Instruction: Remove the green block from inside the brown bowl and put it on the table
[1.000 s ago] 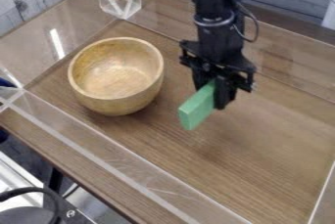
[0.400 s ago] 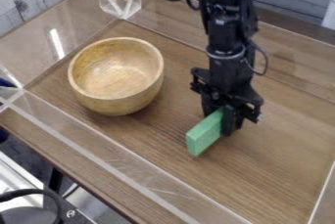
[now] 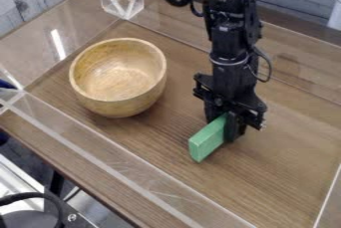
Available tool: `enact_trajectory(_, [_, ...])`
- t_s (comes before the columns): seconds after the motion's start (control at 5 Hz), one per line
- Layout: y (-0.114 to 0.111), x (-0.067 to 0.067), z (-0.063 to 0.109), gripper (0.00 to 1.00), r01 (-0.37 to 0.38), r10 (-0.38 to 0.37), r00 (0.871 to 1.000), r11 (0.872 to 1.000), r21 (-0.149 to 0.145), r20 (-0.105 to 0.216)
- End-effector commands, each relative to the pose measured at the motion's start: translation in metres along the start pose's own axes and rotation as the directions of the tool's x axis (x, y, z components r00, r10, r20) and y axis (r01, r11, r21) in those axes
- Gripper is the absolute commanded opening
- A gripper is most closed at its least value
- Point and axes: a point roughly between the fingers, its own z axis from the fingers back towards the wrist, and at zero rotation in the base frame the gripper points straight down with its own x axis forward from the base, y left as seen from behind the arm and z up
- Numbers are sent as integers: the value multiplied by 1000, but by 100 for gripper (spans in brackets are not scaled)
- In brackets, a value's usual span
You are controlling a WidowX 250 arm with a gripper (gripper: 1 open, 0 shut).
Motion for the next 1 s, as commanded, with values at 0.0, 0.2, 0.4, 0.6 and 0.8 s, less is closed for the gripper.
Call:
enact_trajectory(0.0, [2,9,11,0,-5,4,999,1000,6,46])
enact_trajectory(0.2, [4,10,12,0,-11,11,999,1000,5,48])
enact_trajectory(0.4, [6,11,13,0,-17,17,999,1000,5,49])
enact_trajectory(0.6, [7,10,17,100,-27,27,999,1000,4,47])
enact_trajectory(0.8, [8,9,21,100,-36,36,998,999,3,45])
